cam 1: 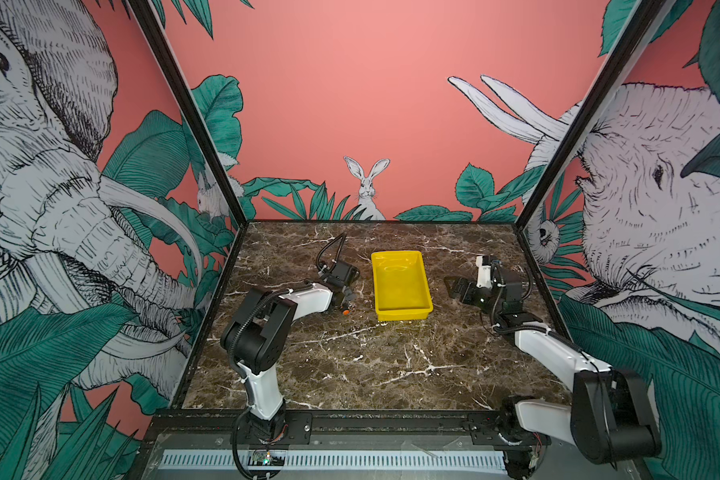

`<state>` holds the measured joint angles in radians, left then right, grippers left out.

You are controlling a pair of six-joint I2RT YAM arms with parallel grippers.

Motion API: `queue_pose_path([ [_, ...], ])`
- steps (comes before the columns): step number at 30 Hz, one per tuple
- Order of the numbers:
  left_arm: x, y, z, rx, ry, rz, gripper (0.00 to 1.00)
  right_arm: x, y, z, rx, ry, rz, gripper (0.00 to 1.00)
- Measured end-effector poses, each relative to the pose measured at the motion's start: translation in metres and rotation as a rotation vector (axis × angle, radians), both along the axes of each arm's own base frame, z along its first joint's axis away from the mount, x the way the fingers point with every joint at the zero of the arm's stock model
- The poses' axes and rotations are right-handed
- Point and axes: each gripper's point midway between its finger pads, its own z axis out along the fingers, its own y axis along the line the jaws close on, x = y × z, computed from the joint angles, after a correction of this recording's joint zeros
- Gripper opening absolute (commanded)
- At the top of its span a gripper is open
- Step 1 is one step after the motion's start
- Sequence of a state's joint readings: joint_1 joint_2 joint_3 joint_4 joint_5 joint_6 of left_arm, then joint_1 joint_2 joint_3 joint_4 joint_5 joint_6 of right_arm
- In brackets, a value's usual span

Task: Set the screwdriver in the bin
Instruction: 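Lift the screwdriver with the left gripper and carry it over the yellow bin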

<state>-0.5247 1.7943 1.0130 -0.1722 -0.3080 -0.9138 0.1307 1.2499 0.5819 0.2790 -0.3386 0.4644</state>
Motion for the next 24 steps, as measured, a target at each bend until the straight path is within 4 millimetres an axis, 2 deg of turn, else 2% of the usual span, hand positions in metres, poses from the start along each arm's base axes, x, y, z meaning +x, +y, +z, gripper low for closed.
queue_pose_path([
  [4,0.0,0.003,0.016,0.011,-0.028,-0.01,0.04,0.001,0.001,-0.003,0.005,0.006,0.001,1.0],
  [7,0.001,0.003,0.025,0.015,-0.048,-0.024,0.04,0.003,0.002,-0.005,0.01,0.013,0.006,1.0],
  [14,-0.006,0.003,0.03,0.051,-0.031,-0.091,0.0,0.014,0.006,-0.007,0.032,0.023,0.011,1.0],
  [19,-0.01,-0.012,0.037,0.048,-0.025,-0.188,0.0,0.017,0.009,-0.008,0.052,0.023,0.017,1.0],
  [24,-0.011,-0.039,0.064,0.036,-0.071,-0.301,0.0,0.017,0.009,-0.008,0.06,0.027,0.013,0.99],
])
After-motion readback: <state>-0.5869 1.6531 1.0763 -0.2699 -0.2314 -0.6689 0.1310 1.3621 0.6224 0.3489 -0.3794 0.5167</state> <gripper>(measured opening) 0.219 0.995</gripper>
